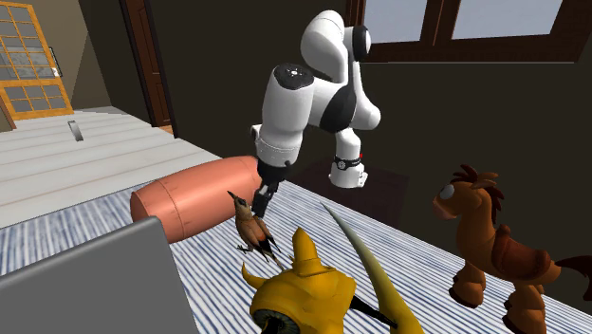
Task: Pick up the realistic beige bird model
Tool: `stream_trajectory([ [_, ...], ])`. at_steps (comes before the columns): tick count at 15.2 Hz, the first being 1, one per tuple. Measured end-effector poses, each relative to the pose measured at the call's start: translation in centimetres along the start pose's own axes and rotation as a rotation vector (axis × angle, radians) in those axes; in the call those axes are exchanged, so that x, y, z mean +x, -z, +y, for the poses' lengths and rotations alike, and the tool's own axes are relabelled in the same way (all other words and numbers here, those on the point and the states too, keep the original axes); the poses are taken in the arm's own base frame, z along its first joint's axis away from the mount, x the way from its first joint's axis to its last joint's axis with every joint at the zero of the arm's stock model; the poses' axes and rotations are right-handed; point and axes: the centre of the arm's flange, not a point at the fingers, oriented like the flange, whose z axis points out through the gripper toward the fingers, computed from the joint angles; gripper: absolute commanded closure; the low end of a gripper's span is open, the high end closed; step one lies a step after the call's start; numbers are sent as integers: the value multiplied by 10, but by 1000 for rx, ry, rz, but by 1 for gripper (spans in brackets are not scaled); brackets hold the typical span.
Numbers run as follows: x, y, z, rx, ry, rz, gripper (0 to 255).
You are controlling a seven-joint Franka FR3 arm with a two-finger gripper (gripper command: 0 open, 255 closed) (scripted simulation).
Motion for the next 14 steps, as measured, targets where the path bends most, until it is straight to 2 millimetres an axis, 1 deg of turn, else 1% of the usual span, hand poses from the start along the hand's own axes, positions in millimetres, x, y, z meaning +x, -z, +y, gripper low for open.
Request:
stream_trajectory([
  [1,7,-6,-15,-9,-33,7,0],
  [2,12,-13,-23,-19,-66,14,0],
  [3,22,-21,-34,-28,-98,21,0],
  [4,25,-26,-40,-34,-116,25,0],
  [6,24,-34,-47,-38,-130,29,0],
  [12,15,-62,-54,-39,-134,30,0],
  [13,15,-64,-55,-39,-135,30,255],
  [14,15,-64,-55,-38,-135,30,255],
])
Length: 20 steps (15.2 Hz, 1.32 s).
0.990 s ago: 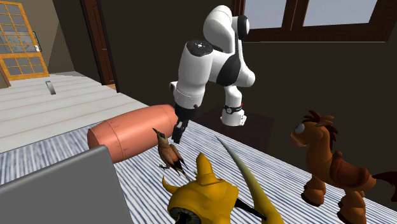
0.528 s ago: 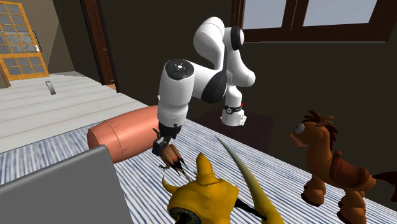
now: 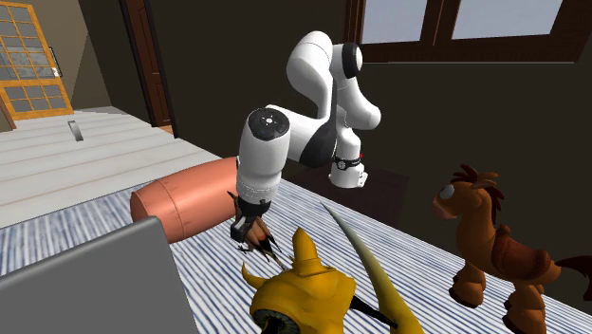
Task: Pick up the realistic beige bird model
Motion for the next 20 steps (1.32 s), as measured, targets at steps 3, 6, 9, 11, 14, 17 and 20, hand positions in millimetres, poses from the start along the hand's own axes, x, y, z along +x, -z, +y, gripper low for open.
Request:
stream_trajectory([
  [3,0,0,0,1,-1,0,255],
  [6,0,0,0,2,-1,0,255],
  [9,0,0,-1,2,0,0,255],
  [11,2,5,1,0,0,0,255],
  [14,9,18,4,0,0,0,255],
  [17,13,33,8,0,0,0,255],
  [20,18,47,11,0,0,0,255],
])
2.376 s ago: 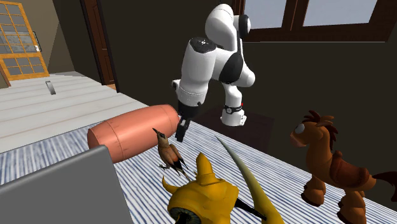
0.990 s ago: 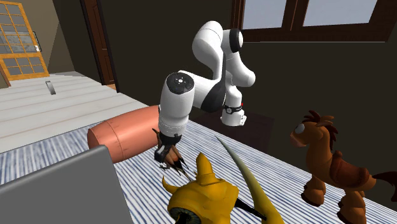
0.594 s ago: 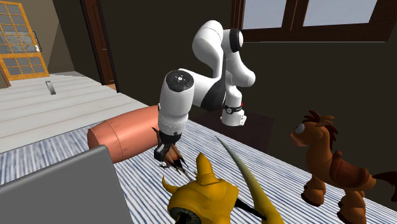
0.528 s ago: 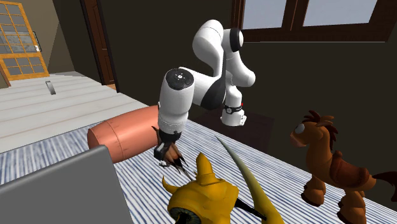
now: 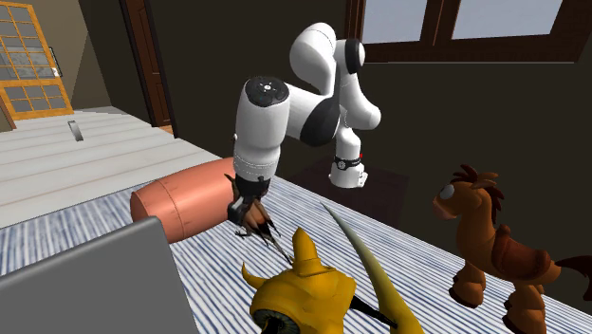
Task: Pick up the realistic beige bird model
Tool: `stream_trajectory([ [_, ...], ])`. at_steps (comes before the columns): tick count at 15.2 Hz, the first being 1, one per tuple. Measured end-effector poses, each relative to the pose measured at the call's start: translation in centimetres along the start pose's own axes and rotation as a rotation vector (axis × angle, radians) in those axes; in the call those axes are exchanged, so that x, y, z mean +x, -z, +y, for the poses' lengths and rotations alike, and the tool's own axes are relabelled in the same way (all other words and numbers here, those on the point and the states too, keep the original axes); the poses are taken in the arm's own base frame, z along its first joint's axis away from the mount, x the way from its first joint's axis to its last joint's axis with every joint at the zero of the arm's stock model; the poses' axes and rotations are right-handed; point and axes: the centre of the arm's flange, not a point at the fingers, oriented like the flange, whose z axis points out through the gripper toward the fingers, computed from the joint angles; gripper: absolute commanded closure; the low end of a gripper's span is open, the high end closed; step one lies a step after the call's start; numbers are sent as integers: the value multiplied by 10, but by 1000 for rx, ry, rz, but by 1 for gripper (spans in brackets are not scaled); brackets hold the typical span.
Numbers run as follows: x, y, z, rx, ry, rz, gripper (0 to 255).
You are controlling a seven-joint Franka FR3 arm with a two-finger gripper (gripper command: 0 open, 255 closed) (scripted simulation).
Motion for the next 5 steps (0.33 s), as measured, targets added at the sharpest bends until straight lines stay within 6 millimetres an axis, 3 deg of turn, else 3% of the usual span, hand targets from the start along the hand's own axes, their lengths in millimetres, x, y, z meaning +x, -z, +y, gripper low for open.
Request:
stream_trajectory([
  [5,8,23,4,0,0,0,255],
])
